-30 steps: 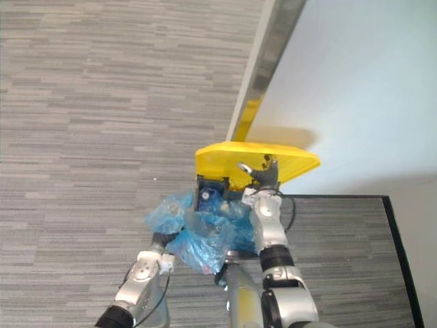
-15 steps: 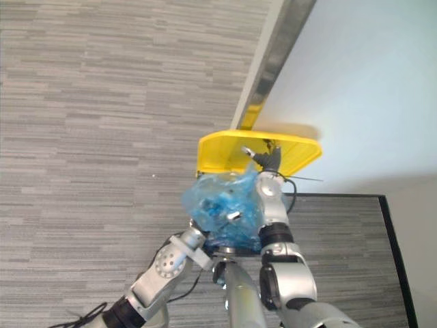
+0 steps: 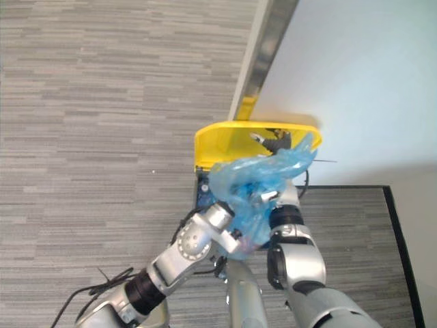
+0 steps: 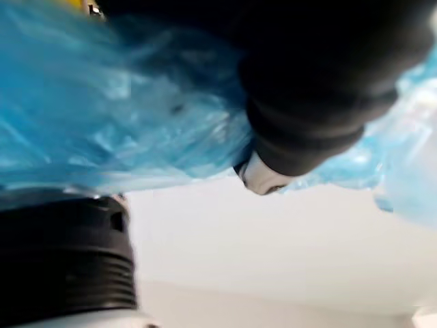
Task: Gather rubbish on tea table into small bin, then transfer packed bag to large trash can.
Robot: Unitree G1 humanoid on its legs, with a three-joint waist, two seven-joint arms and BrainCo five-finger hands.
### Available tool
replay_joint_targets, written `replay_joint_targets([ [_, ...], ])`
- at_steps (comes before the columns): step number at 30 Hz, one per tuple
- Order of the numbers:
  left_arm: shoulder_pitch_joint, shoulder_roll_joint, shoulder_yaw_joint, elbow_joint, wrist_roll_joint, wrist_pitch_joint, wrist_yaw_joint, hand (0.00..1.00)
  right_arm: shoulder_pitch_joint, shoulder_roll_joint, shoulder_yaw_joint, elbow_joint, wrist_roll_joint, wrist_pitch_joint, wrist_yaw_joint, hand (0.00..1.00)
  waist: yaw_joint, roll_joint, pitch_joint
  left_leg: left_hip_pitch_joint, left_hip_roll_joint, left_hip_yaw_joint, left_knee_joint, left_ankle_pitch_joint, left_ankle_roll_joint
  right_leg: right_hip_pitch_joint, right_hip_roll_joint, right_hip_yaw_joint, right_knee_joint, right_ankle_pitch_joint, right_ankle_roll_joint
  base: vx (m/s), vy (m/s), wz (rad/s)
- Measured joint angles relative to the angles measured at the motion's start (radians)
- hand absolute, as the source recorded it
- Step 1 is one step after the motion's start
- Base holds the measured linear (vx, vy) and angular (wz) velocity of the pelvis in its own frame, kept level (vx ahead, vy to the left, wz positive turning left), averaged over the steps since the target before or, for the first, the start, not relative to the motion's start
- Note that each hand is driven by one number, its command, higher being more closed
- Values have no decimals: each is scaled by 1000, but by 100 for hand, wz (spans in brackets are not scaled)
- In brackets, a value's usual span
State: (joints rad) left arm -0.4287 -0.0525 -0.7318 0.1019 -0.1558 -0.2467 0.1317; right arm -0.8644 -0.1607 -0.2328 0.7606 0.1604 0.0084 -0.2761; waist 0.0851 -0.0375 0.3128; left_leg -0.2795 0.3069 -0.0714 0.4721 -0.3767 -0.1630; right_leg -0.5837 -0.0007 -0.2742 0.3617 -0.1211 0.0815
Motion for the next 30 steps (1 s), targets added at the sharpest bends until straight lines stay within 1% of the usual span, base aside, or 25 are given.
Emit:
replay_joint_targets([
  [4, -13, -11, 47, 135, 17, 14, 2, 100, -16, -2, 2, 0, -2, 0, 2, 0, -7, 1, 9, -4, 0, 6, -1, 1, 0, -5, 3, 3, -10, 6, -5, -26, -47, -5],
  [7, -42, -13, 93, 263, 38, 20, 4, 100, -51, -9, 6, 0, -1, -2, 0, 0, -17, -1, 26, -29, 2, 6, -1, 11, 0, -9, 9, 2, -53, 33, -4, -53, -46, -1],
  [9, -57, -13, 131, 363, 38, 30, 5, 100, -62, -9, 34, -9, -1, -5, -1, 0, -21, -5, 39, -36, 7, 11, -1, 17, -5, -8, 17, 4, -77, 48, 9, -57, -41, -12],
  [11, -85, -12, 168, 447, 36, 50, 19, 100, -65, -9, 55, -51, -2, -11, -1, 0, -24, -11, 65, -43, 13, 23, 0, 17, -5, -8, 21, 4, -98, 62, 18, -55, -58, -10],
  [14, -140, -12, 207, 522, 37, 60, 27, 100, -75, -11, 87, -87, -3, -37, -3, 0, -29, -16, 94, -63, 21, 28, 1, 18, -5, -16, 34, 6, -132, 73, 18, -36, -72, -9],
  [16, -170, -14, 223, 554, 37, 62, 41, 100, -78, -14, 108, -104, -3, -39, -2, 0, -30, -17, 100, -73, 36, 38, -2, 19, -5, -21, 47, 5, -149, 73, 19, 3, -89, -13],
  [18, -200, -22, 261, 594, 38, 63, 45, 100, -80, -14, 143, -116, -3, -40, -2, 0, -31, -28, 110, -73, 45, 38, -5, 21, -11, -28, 55, 5, -147, 82, 7, 28, -99, -3],
  [19, -221, -28, 290, 620, 41, 65, 47, 100, -88, -15, 161, -121, -4, -46, -1, 0, -35, -31, 112, -89, 48, 37, 6, 24, -16, -42, 56, 2, -137, 88, -2, 20, -93, -6],
  [20, -263, -38, 342, 663, 58, 68, 67, 100, -107, -16, 179, -137, -4, -48, -1, 0, -42, -33, 113, -118, 53, 37, 15, 24, -17, -66, 57, -4, -139, 86, 0, 12, -74, -8],
  [21, -280, -41, 362, 681, 60, 69, 73, 100, -113, -16, 184, -146, -4, -48, -1, 0, -44, -32, 113, -131, 60, 37, 13, 25, -14, -77, 59, -8, -142, 80, 9, 27, -149, -13],
  [22, -313, -43, 398, 715, 78, 75, 83, 100, -128, -17, 193, -160, -4, -51, -2, 0, -43, -29, 120, -148, 87, 51, 19, 27, -39, -144, 67, 36, 8, 113, -63, 40, -115, 24],
  [23, -328, -42, 421, 737, 87, 83, 83, 100, -130, -21, 203, -160, -4, -60, -3, 0, -66, -43, 127, -162, 79, 45, 27, 36, -71, -148, 66, 118, 38, 56, -88, 61, -162, 24],
  [24, -347, -36, 460, 761, 102, 90, 92, 100, -147, -25, 218, -160, -3, -69, -2, 0, -67, -56, 136, -181, 81, 43, 73, 42, -92, -157, 75, 105, 29, 58, -82, 33, -85, 25],
  [25, -367, -34, 497, 803, 120, 106, 107, 0, -162, -26, 229, -161, -2, -72, 2, 0, -75, -57, 139, -213, 63, 61, 141, 33, -89, -158, 78, 96, 4, 80, -75, 1, -64, -4],
  [26, -374, -34, 511, 823, 138, 116, 108, 0, -165, -27, 235, -162, -1, -77, 4, 0, -80, -62, 143, -223, 57, 70, 156, 17, -75, -158, 77, 93, -5, 90, -74, -45, -22, -1],
  [27, -373, -35, 522, 828, 158, 129, 109, 0, -165, -31, 241, -162, -1, -83, 4, 0, -81, -68, 150, -229, 57, 70, 154, 10, -69, -158, 77, 93, -10, 97, -72, -67, -6, 5],
  [28, -373, -37, 524, 836, 177, 131, 109, 0, -165, -36, 249, -163, -1, -91, 4, 0, -82, -68, 155, -236, 57, 72, 151, 6, -79, -159, 75, 93, -19, 99, -69, -69, -4, 4],
  [30, -373, -42, 543, 845, 201, 141, 106, 0, -164, -37, 254, -179, 3, -95, 4, 0, -78, -72, 158, -248, 52, 83, 144, 10, -80, -159, 68, 93, -55, 122, -48, -65, 13, -4],
])
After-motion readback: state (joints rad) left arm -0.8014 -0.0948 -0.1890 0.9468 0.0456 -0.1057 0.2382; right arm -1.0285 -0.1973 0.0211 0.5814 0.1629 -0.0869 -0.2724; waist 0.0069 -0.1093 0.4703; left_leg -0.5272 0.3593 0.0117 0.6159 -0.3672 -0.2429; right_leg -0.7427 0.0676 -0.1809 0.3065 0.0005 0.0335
